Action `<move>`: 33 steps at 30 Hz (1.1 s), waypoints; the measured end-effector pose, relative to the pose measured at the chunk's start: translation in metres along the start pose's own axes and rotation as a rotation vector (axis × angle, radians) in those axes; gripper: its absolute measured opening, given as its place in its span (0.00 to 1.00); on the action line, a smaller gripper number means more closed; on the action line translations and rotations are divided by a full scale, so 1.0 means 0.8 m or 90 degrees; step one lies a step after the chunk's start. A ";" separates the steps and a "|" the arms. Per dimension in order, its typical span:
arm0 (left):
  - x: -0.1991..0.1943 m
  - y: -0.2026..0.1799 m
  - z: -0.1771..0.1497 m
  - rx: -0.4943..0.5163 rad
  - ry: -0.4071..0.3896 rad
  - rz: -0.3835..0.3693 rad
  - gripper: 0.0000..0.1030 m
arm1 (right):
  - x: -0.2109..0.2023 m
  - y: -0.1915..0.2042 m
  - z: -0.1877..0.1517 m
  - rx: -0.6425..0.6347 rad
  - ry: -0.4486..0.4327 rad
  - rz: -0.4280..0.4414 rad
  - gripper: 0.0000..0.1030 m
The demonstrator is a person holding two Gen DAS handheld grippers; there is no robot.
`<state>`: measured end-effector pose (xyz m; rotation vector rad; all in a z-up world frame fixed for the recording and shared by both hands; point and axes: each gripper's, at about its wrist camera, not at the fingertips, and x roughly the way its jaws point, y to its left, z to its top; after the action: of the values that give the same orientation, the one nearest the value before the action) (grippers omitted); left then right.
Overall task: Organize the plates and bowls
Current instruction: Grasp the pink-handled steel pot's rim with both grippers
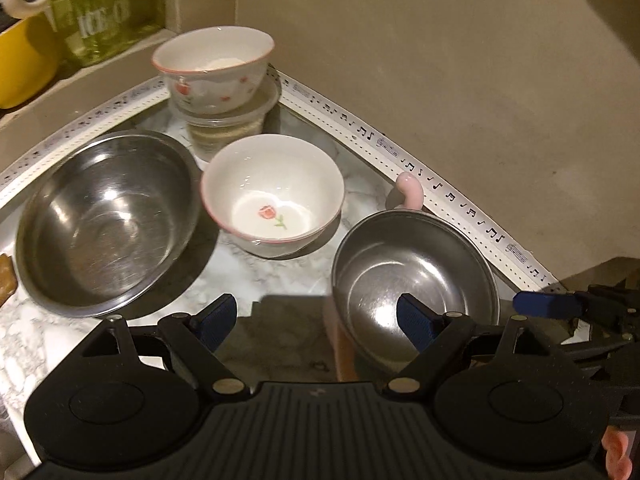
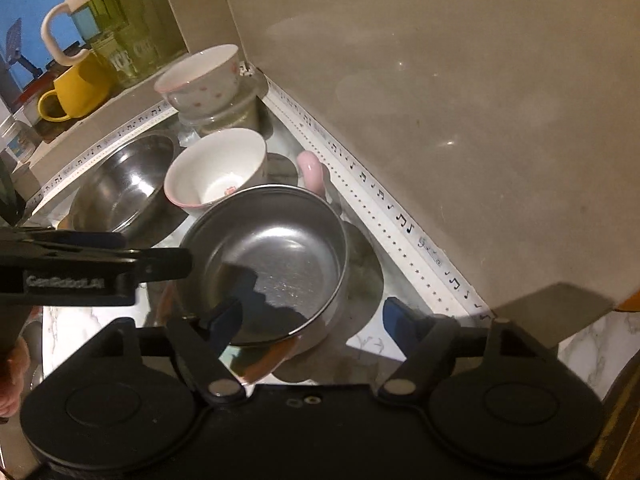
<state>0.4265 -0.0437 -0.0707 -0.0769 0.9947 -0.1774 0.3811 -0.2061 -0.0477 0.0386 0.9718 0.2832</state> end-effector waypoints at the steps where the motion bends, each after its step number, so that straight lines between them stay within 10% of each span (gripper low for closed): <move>1: 0.005 -0.001 0.002 0.000 0.001 0.000 0.85 | 0.003 -0.002 0.001 0.006 0.002 0.002 0.73; 10: 0.026 -0.005 0.006 0.012 0.013 0.008 0.82 | 0.023 -0.002 0.008 0.009 0.011 0.000 0.55; 14: 0.033 -0.002 0.008 0.010 0.027 0.009 0.60 | 0.028 -0.004 0.010 0.012 0.014 -0.013 0.44; 22: 0.043 -0.001 0.008 0.003 0.039 0.017 0.47 | 0.039 -0.006 0.010 0.005 0.020 -0.026 0.26; 33: 0.039 -0.014 0.002 0.020 0.030 0.011 0.10 | 0.039 -0.001 0.009 -0.008 0.012 -0.037 0.21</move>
<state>0.4431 -0.0607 -0.0942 -0.0356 1.0385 -0.1805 0.4038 -0.1985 -0.0693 -0.0041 0.9879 0.2365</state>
